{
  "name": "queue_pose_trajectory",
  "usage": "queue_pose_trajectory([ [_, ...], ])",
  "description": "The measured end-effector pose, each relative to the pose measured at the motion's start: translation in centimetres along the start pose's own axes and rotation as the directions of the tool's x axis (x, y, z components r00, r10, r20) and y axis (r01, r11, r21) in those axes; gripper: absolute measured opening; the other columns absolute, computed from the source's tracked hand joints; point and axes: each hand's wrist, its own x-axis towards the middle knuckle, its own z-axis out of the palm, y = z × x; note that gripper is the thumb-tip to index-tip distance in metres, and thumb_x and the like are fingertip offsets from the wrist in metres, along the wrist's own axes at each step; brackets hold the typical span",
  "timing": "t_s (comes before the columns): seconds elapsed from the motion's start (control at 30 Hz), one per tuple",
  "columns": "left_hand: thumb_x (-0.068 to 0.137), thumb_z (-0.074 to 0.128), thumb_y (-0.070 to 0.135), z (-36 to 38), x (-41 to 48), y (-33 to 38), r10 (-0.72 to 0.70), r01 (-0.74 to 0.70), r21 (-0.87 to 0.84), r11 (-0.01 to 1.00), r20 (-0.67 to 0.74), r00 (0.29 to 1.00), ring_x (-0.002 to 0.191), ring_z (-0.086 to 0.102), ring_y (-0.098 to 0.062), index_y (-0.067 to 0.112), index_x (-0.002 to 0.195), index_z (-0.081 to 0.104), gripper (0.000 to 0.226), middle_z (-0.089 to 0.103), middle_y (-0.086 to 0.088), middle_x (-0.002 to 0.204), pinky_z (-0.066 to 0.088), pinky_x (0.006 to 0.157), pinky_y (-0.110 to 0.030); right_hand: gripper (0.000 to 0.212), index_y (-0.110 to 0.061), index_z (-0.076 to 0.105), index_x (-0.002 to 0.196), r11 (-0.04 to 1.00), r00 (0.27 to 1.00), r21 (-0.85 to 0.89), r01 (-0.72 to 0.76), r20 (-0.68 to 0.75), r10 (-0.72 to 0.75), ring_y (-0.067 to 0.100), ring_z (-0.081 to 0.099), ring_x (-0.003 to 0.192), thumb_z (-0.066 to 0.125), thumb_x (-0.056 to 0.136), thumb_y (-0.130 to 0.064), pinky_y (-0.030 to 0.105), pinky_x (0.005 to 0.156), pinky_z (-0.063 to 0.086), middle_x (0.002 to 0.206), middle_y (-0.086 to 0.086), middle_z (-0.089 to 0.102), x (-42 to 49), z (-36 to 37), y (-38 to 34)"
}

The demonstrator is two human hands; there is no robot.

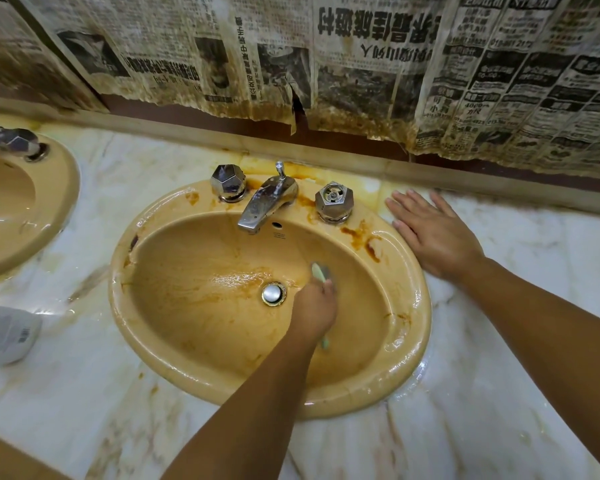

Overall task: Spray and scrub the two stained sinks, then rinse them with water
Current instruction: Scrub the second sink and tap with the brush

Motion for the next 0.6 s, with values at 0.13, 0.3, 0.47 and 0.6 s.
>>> queue_pose_trajectory([
  [0.13, 0.106, 0.041, 0.02, -1.5, 1.6, -3.1, -0.23, 0.225, 0.242, 0.944, -0.006, 0.973, 0.117, 0.063, -0.036, -0.001, 0.138, 0.045, 0.038, 0.062, -0.017, 0.126, 0.048, 0.088, -0.038, 0.056, -0.03, 0.025, 0.162, 1.0, 1.0, 0.013, -0.01, 0.002, 0.01, 0.007, 0.009, 0.157, 0.012, 0.111, -0.049, 0.041, 0.129, 0.003, 0.169, -0.009, 0.023, -0.1, 0.0, 0.0],
  [0.3, 0.108, 0.037, 0.021, -0.7, 1.8, 0.2, -0.142, 0.136, 0.192, 0.972, 0.019, 0.99, 0.114, 0.064, -0.036, -0.001, 0.123, 0.057, 0.033, 0.066, -0.019, 0.121, 0.046, 0.083, -0.036, 0.053, -0.031, 0.026, 0.162, 1.0, 1.0, 0.017, -0.016, -0.001, 0.016, 0.007, 0.01, 0.157, 0.016, 0.112, -0.046, 0.041, 0.129, 0.003, 0.169, -0.009, 0.023, 0.0, 0.1, 0.0],
  [0.47, 0.108, 0.039, 0.035, -0.4, 1.3, 1.3, -0.203, 0.206, -0.169, 0.964, 0.031, 0.979, 0.095, 0.066, -0.037, 0.002, 0.103, 0.067, 0.044, 0.069, -0.016, 0.093, 0.047, 0.077, -0.036, 0.055, -0.032, 0.026, 0.162, 1.0, 1.0, 0.025, -0.008, -0.007, 0.008, 0.007, 0.011, 0.157, 0.014, 0.111, -0.048, 0.041, 0.129, 0.004, 0.169, -0.009, 0.024, 0.0, 0.1, 0.1],
  [0.6, 0.108, 0.039, 0.038, -1.3, 1.5, 3.5, -0.14, 0.022, -0.484, 0.875, -0.209, 0.968, 0.063, 0.056, -0.026, 0.011, 0.095, 0.06, 0.037, 0.052, -0.001, 0.061, 0.046, 0.062, -0.038, 0.052, -0.031, 0.026, 0.162, 1.0, 1.0, 0.017, -0.014, -0.006, 0.014, 0.006, 0.009, 0.157, 0.019, 0.112, -0.046, 0.04, 0.129, 0.002, 0.169, -0.009, 0.022, 0.0, 0.2, 0.1],
])
